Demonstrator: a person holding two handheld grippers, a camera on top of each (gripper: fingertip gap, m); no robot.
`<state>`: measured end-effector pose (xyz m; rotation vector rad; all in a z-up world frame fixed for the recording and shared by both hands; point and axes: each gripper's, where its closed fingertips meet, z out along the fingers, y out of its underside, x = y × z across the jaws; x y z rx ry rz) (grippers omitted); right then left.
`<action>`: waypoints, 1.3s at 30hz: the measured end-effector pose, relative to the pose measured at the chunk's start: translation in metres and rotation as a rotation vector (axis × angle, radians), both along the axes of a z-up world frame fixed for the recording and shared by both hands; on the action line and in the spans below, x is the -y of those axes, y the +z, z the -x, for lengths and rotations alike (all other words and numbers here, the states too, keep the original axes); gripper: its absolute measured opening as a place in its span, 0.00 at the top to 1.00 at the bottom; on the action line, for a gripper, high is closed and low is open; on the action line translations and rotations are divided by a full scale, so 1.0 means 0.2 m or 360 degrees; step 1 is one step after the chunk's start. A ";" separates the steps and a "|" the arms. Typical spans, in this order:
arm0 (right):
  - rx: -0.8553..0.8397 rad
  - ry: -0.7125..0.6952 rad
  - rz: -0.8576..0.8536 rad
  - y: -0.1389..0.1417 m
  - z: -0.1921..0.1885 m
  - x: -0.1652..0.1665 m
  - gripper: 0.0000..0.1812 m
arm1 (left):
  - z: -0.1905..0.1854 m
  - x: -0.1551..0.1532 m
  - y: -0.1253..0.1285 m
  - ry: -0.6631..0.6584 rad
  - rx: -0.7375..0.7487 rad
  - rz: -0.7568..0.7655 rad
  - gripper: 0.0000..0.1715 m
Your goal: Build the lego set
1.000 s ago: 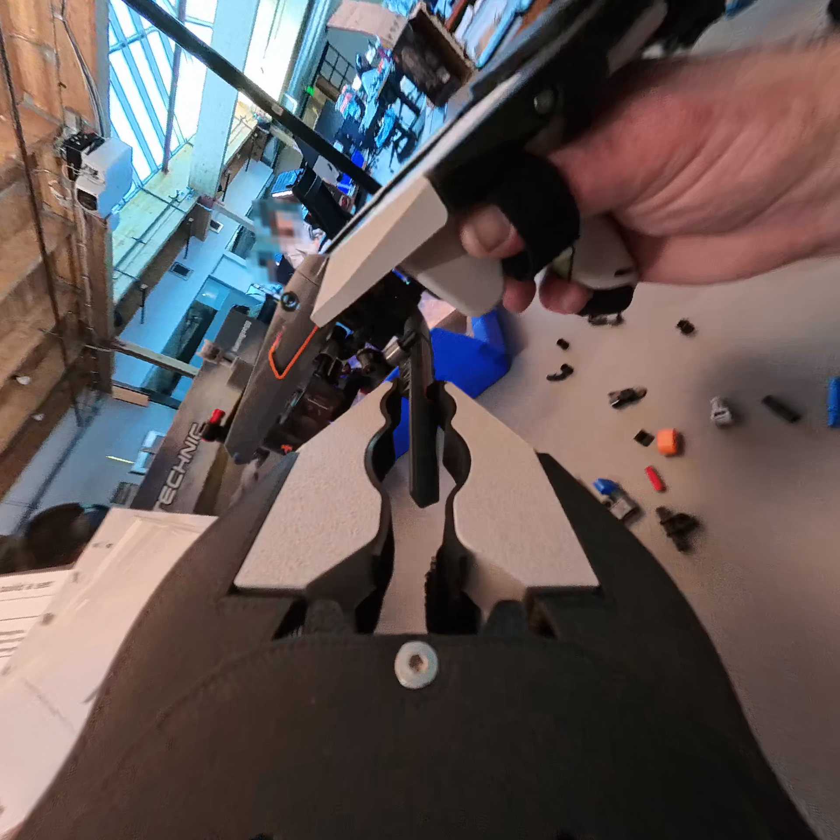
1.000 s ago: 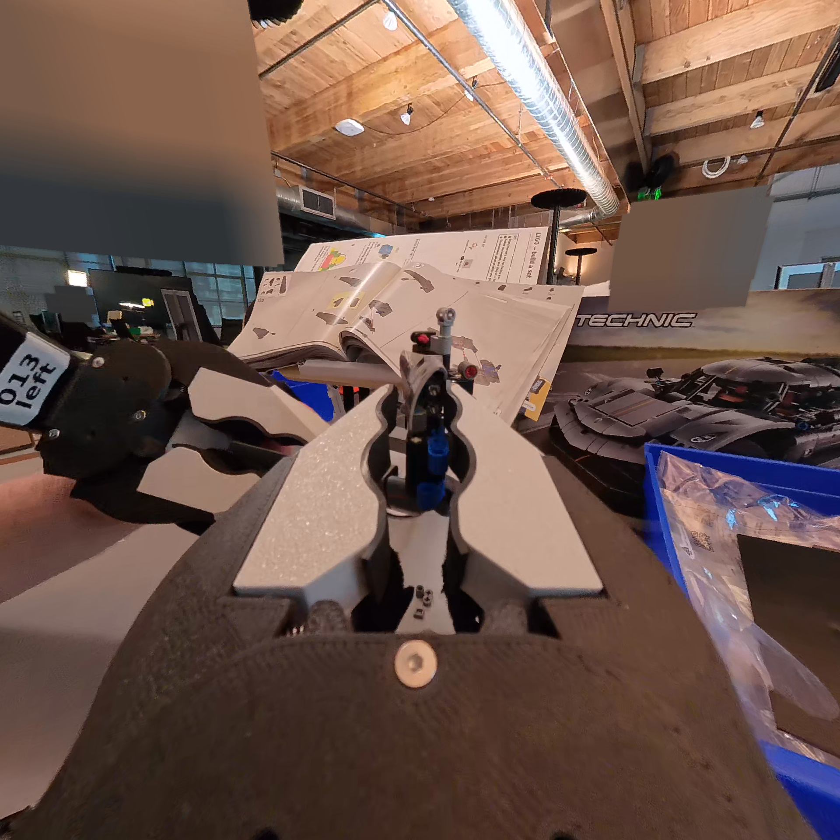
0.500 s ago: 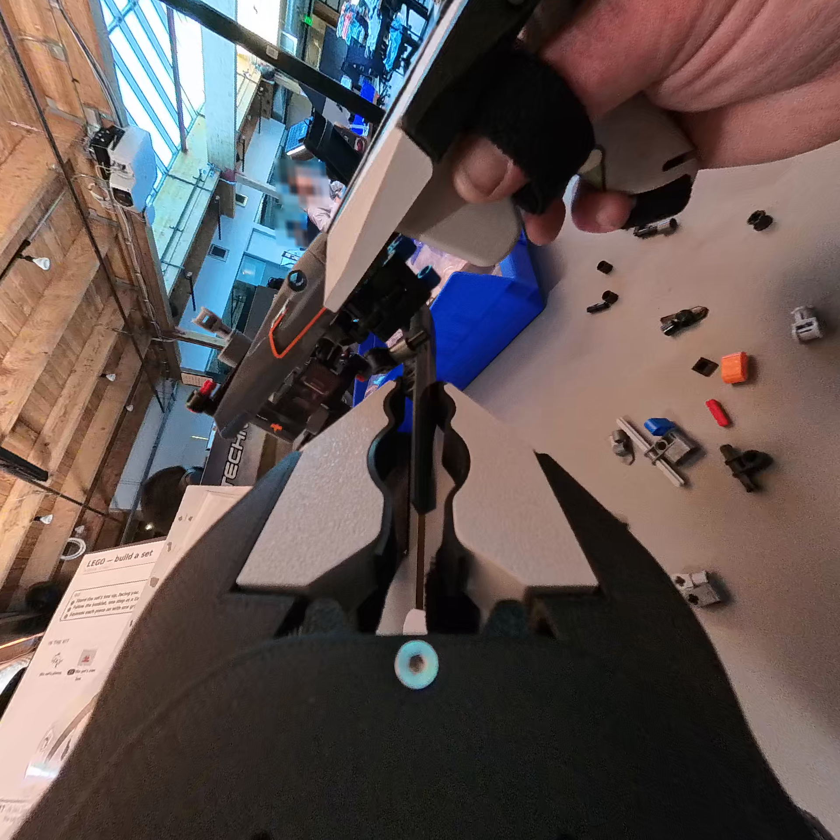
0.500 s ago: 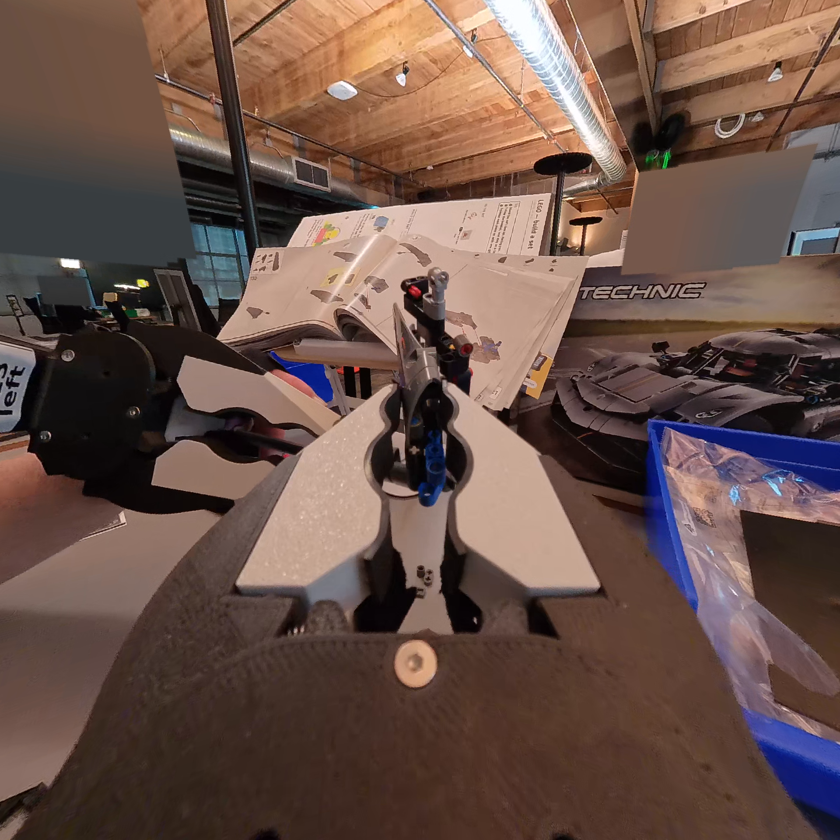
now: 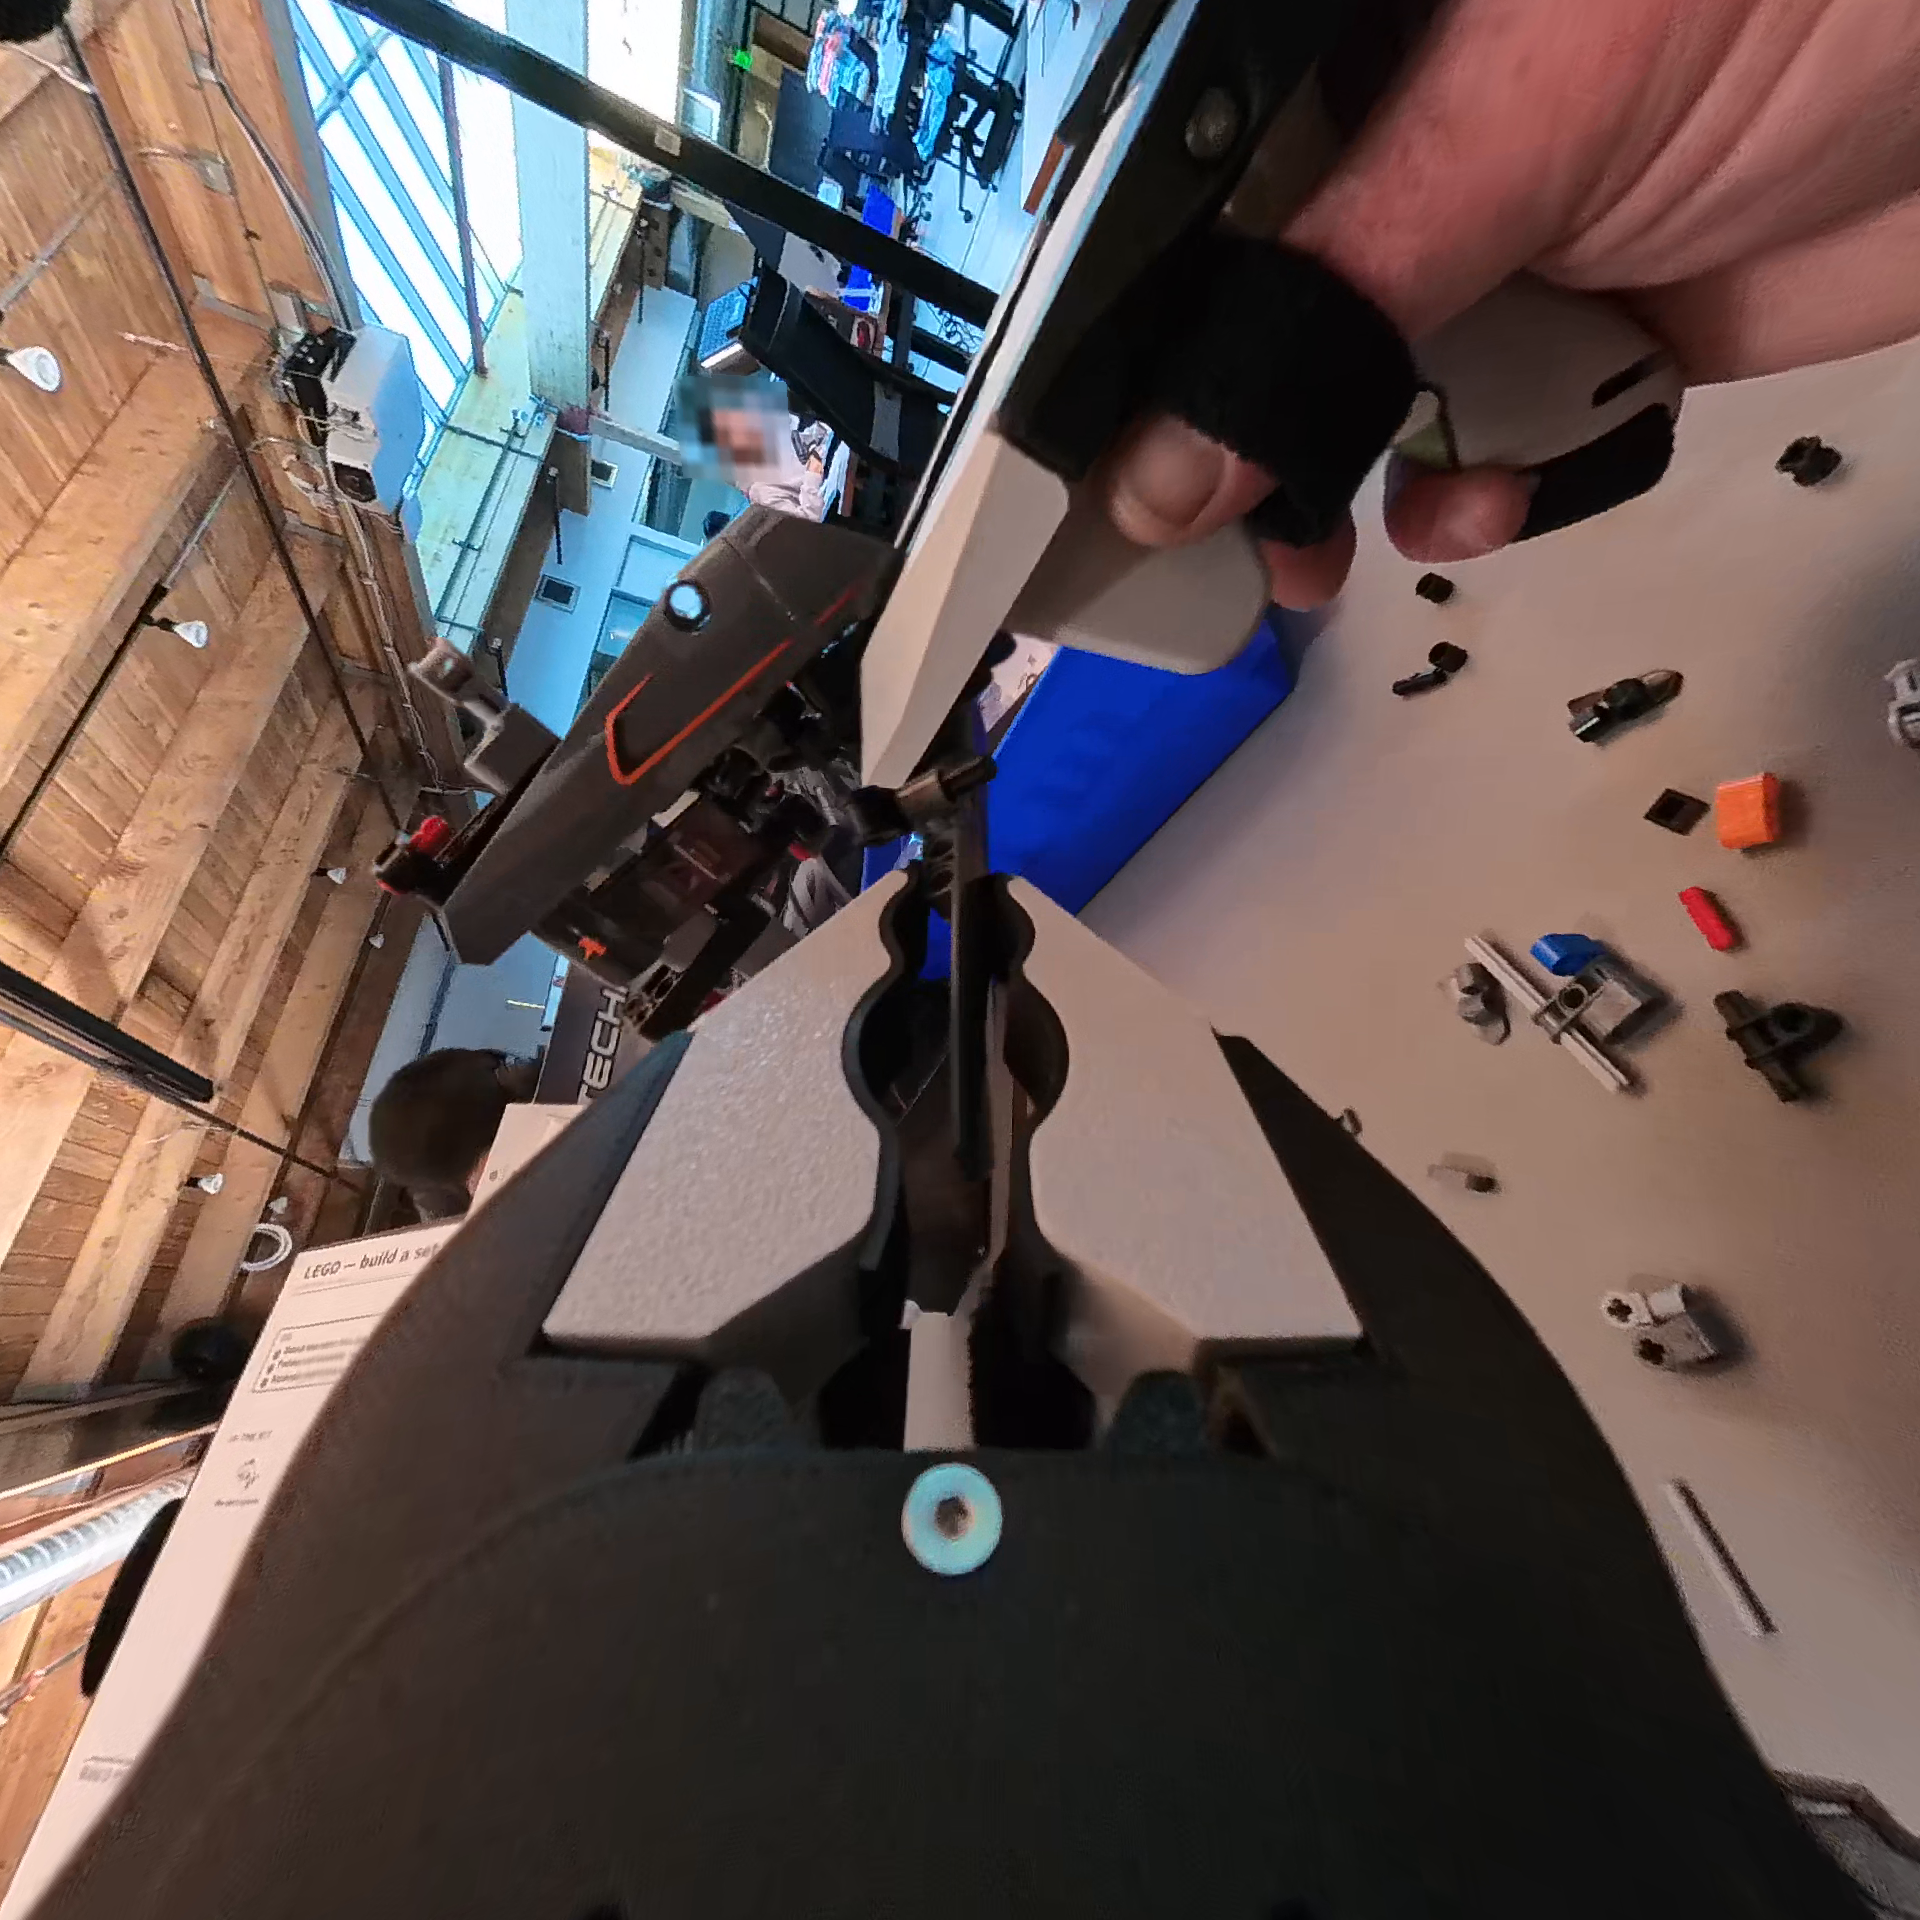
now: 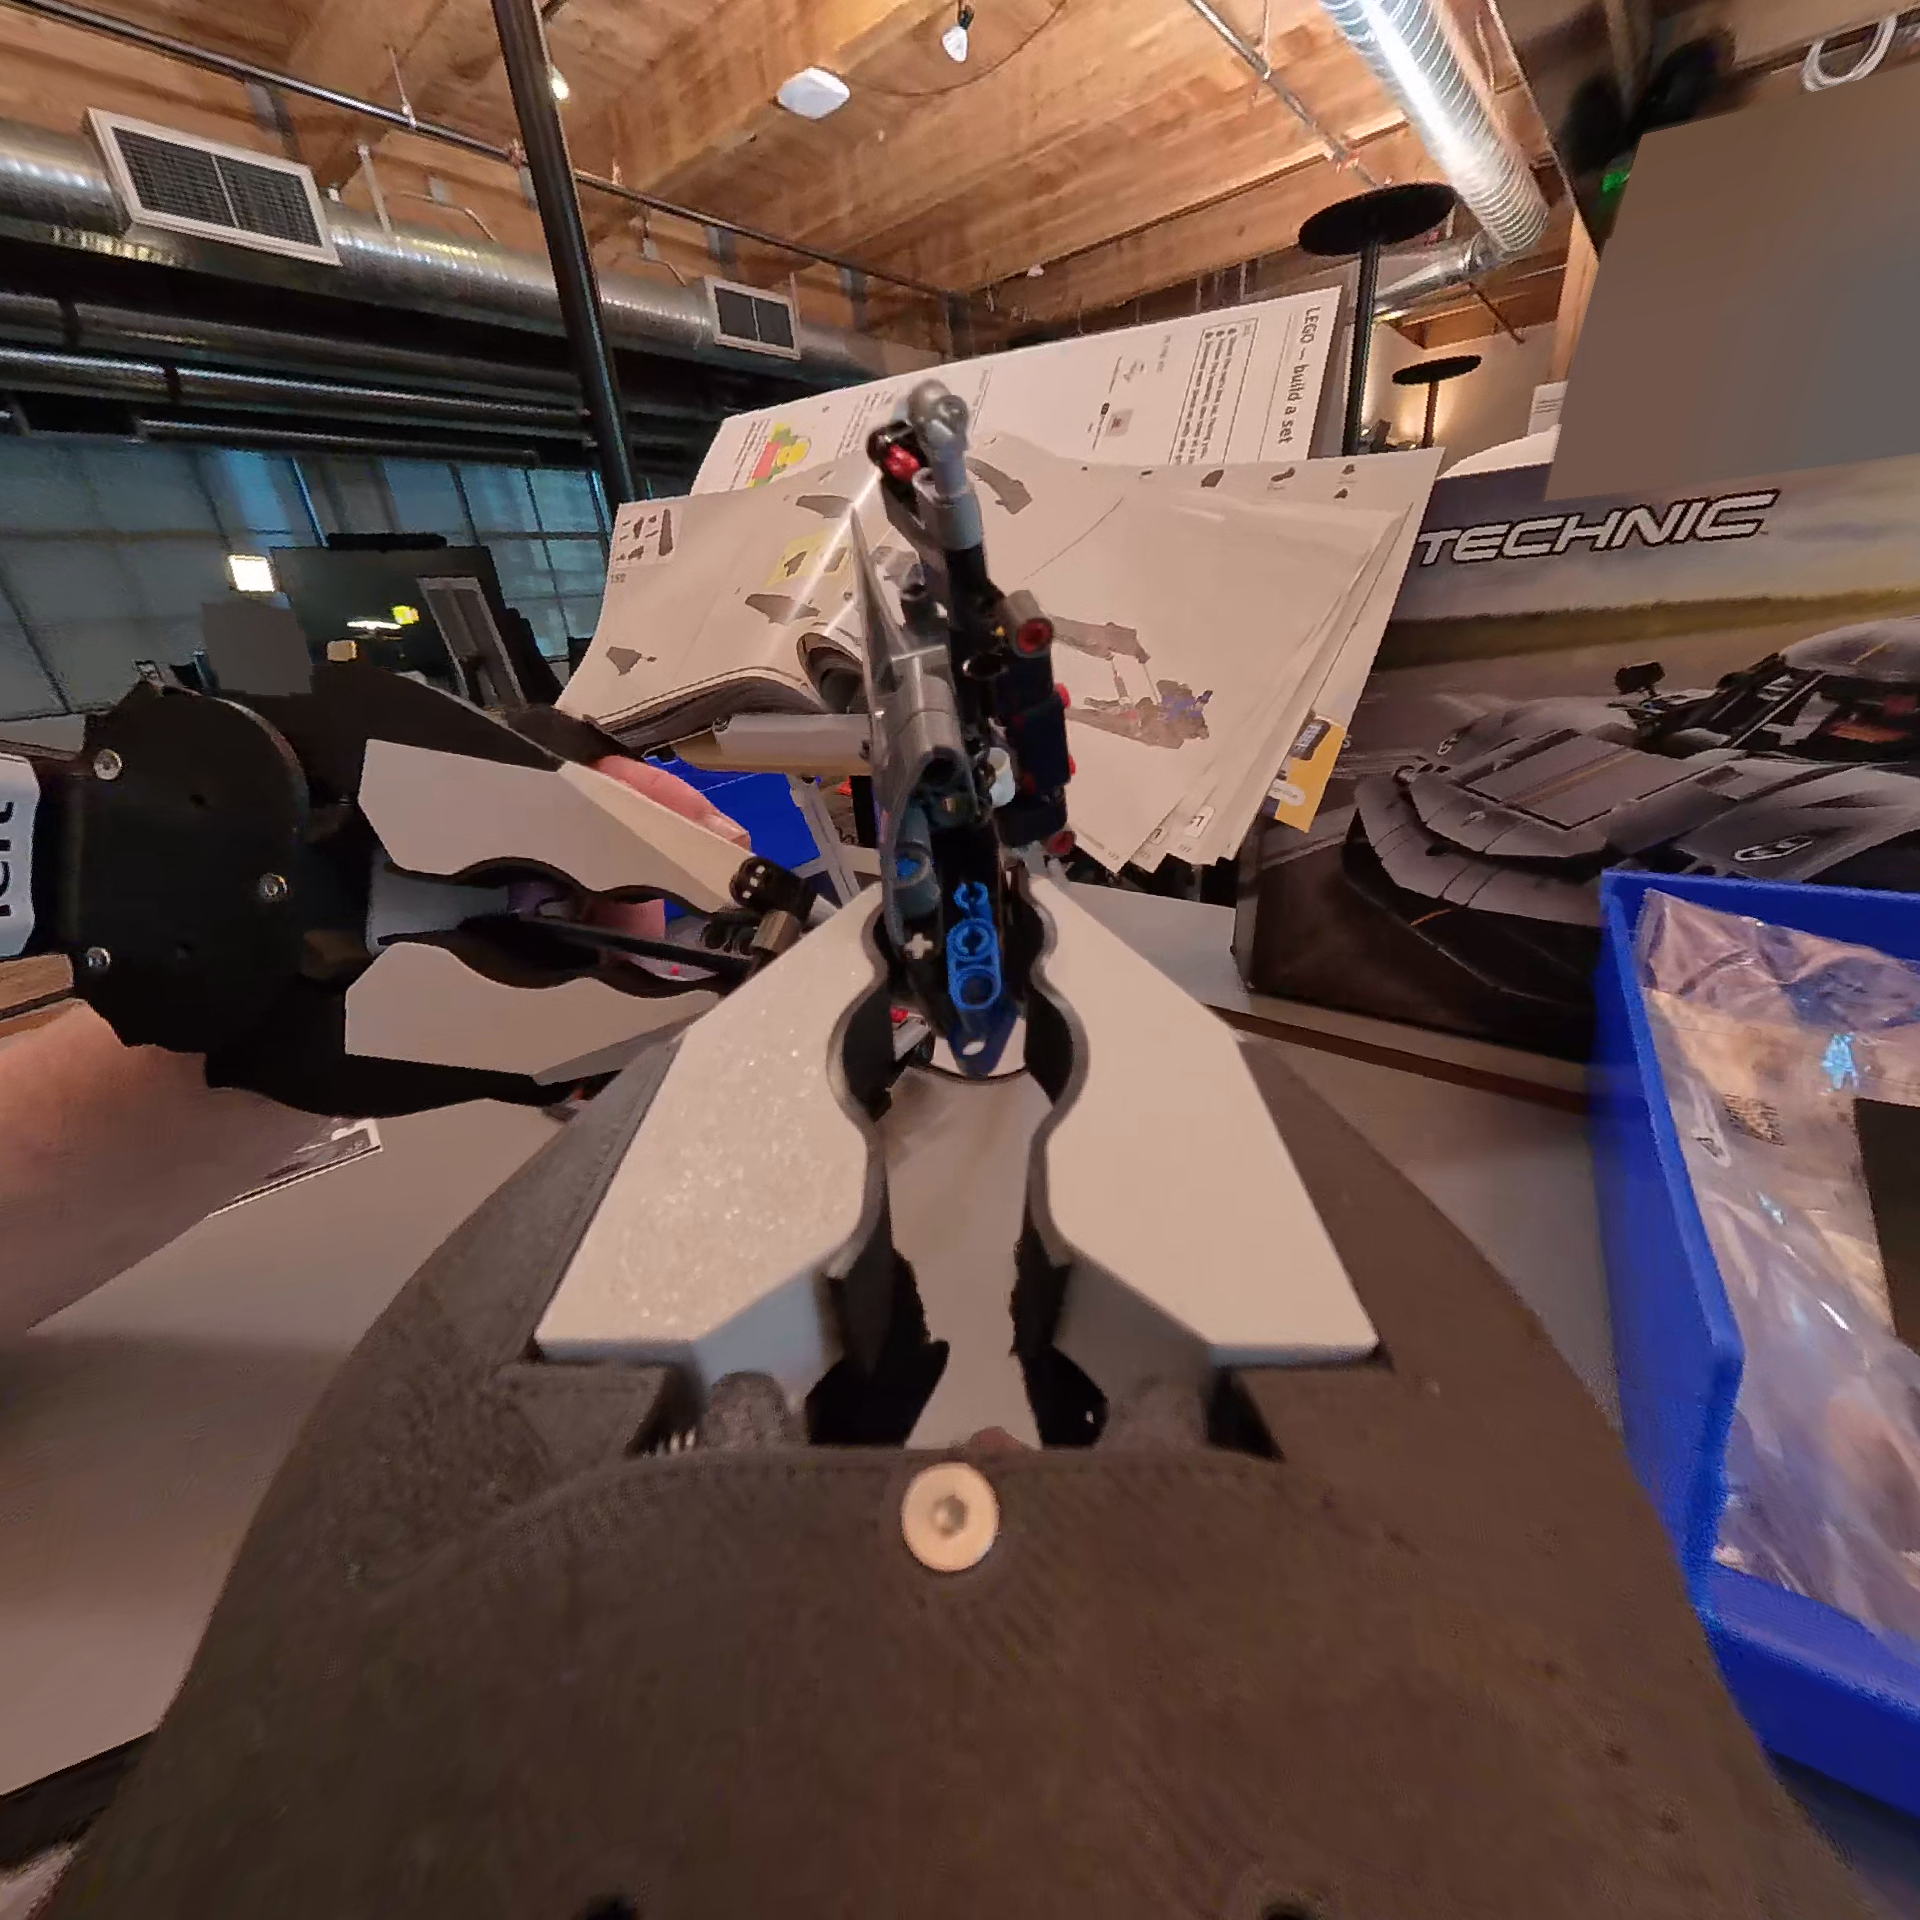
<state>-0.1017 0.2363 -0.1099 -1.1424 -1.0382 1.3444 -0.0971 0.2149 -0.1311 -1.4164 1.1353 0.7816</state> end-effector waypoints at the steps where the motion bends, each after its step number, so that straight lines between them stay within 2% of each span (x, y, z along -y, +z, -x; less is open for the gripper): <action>1: 0.0001 0.0004 0.0007 0.00 0.00 0.00 0.91 | 0.00 0.00 0.00 -0.0004 -0.0003 0.0003 0.95; 4: -0.0025 0.0028 0.0042 0.00 0.00 0.00 0.92 | -0.01 0.00 0.00 -0.0006 -0.0016 -0.0003 0.95; 17: -0.0029 -0.0138 -0.0120 0.01 -0.02 -0.03 0.92 | -0.05 0.00 0.02 -0.0047 0.0189 0.0040 0.89; 28: 0.0032 -0.0222 -0.0240 0.00 -0.01 -0.03 0.92 | -0.04 -0.01 -0.01 0.0027 0.0078 0.0073 0.85; 37: 0.0002 -0.0189 -0.0185 0.00 -0.01 -0.03 0.92 | -0.03 0.00 -0.01 -0.0001 0.0137 0.0082 0.88; 39: -0.0029 -0.0167 -0.0146 0.01 -0.02 -0.04 0.92 | -0.04 0.00 -0.01 -0.0010 0.0133 0.0072 0.93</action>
